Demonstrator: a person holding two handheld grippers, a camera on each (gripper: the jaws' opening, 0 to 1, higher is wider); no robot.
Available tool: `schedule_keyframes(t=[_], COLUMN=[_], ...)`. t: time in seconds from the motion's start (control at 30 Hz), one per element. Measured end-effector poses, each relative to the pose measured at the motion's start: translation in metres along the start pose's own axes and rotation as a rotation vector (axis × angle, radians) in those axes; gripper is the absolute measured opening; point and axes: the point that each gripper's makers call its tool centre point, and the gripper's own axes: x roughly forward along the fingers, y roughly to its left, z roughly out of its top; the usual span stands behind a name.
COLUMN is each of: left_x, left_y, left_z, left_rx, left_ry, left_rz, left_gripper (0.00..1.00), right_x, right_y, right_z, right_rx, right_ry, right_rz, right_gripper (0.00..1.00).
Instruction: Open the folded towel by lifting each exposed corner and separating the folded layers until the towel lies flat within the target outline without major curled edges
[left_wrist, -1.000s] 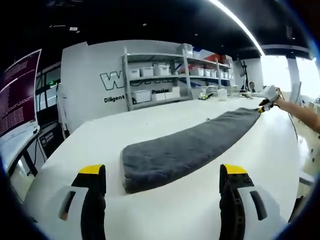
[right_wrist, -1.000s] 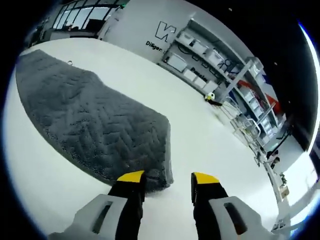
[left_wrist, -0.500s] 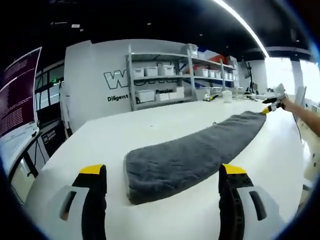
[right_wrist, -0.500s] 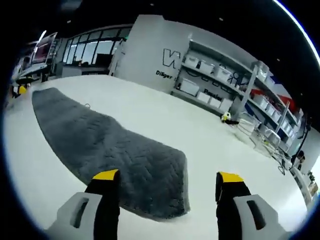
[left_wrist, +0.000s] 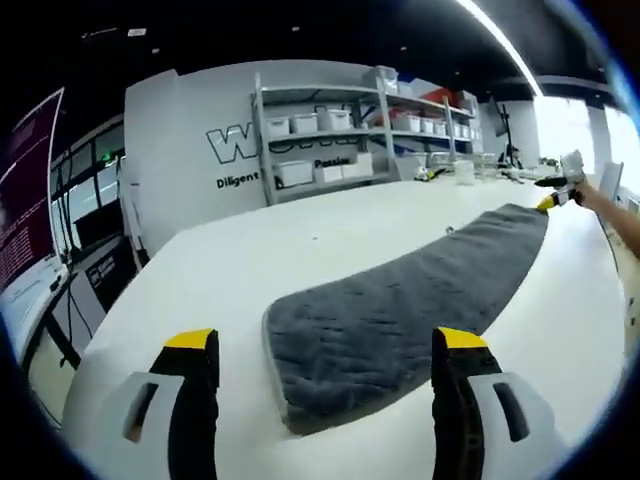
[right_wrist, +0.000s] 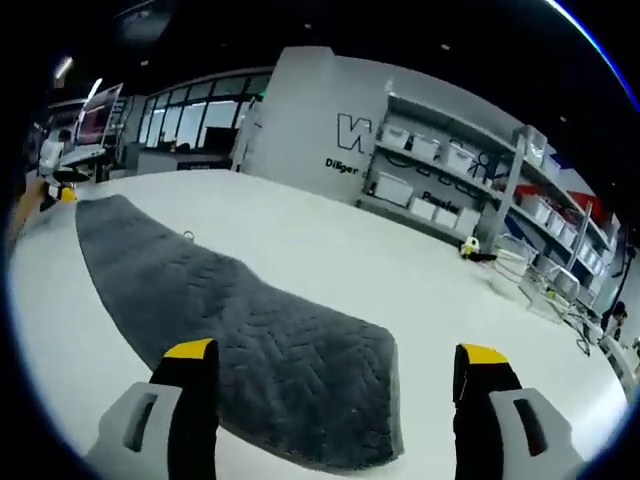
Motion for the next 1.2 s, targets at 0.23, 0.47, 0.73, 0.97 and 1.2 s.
schedule_keyframes(t=[0.23,0.47,0.73,0.97,1.2], left_x=[0.022,0.035,0.058,0.083,0.100], left_y=[0.016,0.029,0.050,0.049,0.049], left_z=[0.004,0.011,0.005,-0.006,-0.011], left_rx=[0.034,0.011,-0.002,-0.014,0.012], left_ry=[0.036,0.026,0.060,0.088,0.115], left_rz=[0.021,0.024,0.055,0.034,0.023], left_gripper=[0.77,0.67,0.60,0.48,0.38], right_x=[0.013,0.018,0.013,0.013,0.011], right_y=[0.003,0.002,-0.004,-0.015,-0.020], right_z=[0.005,0.009,0.011,0.002,-0.004], right_rx=[0.000,0.013,0.028,0.014,0.011], right_ry=[0.011,0.011,-0.024,0.000,0.013], right_rz=[0.022,0.044,0.048,0.028,0.020], right_gripper=[0.99,0.99,0.96,0.94,0.93])
